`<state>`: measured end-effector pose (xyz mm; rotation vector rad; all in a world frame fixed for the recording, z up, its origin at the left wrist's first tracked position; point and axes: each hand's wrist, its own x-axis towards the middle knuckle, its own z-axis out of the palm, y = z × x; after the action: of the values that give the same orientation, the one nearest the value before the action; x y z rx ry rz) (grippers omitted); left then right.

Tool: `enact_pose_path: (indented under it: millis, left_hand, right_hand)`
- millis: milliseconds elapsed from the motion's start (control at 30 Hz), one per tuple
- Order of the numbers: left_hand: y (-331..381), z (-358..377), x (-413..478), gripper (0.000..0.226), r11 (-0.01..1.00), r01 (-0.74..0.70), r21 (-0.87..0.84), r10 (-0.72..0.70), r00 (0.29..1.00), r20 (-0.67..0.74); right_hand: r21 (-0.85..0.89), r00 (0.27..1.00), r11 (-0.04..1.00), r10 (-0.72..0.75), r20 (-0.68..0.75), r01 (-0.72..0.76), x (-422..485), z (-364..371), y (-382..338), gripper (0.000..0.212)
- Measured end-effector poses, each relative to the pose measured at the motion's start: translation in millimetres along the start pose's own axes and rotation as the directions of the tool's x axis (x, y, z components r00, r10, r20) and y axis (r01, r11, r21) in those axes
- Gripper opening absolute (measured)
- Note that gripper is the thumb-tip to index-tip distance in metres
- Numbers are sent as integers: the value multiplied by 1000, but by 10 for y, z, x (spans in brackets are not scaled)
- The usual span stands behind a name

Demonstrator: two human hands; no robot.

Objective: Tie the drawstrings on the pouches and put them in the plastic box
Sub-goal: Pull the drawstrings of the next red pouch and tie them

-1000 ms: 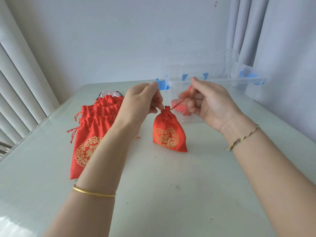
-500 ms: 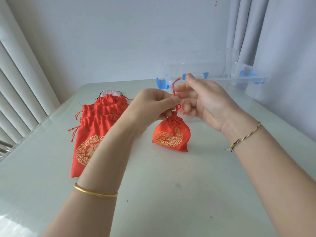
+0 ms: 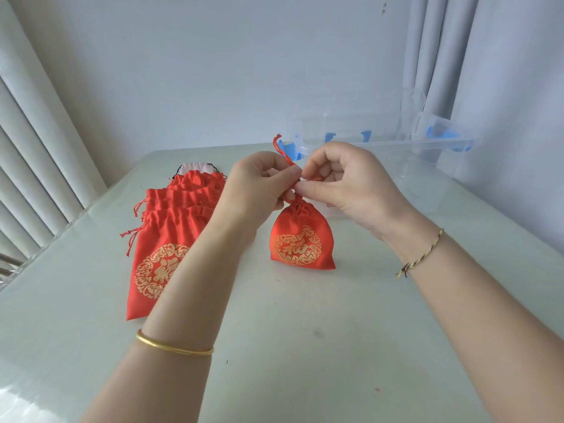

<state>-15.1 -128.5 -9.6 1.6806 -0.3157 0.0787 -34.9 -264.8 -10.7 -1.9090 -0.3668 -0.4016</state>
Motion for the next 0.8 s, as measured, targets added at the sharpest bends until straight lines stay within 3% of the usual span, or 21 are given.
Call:
enact_pose_path:
  millis: [233, 333, 367, 433, 533, 633, 800]
  left_hand:
    - [-9, 13, 10, 10, 1000, -17, 22, 18, 997, -71]
    - [28, -9, 11, 4, 996, 35, -76, -41, 996, -80]
    - [43, -25, 10, 12, 990, 58, -126, -64, 997, -52]
    - [51, -57, 9, 34, 984, 77, -160, -76, 997, 11]
    - [61, -68, -26, 41, 999, 2, 41, -1, 1000, -28]
    - [72, -27, -55, 31, 979, -148, 141, 157, 986, -50]
    - [59, 10, -43, 16, 903, -211, 375, 217, 976, 26]
  right_hand:
    - [-299, 975, 943, -189, -115, 147, -9, 57, 14, 6]
    - [-420, 961, 884, -264, -87, 205, -7, 73, 31, 2]
    - [-414, 966, 891, -244, -91, 186, -3, 70, 36, 3]
    - [-284, 986, 954, -131, -99, 98, 3, 51, 48, 8]
    - [114, 987, 982, 157, -27, -153, 13, 12, 62, 14]
    - [412, 934, 840, 339, 111, -354, 36, -12, 97, 14]
    - [549, 869, 679, 440, 227, -487, 45, -12, 121, 19]
